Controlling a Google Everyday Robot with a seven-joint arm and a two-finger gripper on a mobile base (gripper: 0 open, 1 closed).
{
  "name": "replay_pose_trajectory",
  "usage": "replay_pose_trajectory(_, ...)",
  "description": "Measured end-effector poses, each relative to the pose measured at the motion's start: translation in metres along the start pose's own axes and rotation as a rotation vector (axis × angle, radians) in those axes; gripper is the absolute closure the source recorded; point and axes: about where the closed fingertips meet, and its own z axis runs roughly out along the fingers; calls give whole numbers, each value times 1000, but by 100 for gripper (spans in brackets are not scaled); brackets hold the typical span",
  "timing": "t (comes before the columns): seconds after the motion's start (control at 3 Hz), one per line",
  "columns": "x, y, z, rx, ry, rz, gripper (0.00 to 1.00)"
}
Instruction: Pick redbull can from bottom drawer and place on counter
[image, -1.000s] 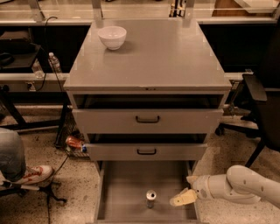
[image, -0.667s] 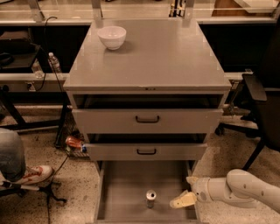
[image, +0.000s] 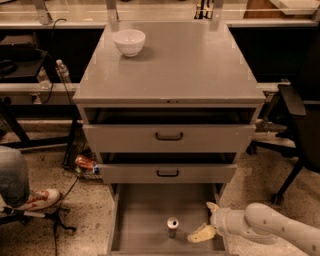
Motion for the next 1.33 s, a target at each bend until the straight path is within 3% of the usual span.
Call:
replay_pose_trajectory(0.33,11,-12,42,56,22,-51,0)
replay_pose_trajectory(0.67,11,-12,42,56,22,-51,0)
replay_pose_trajectory(1.33,22,8,95,43,37,-70,0)
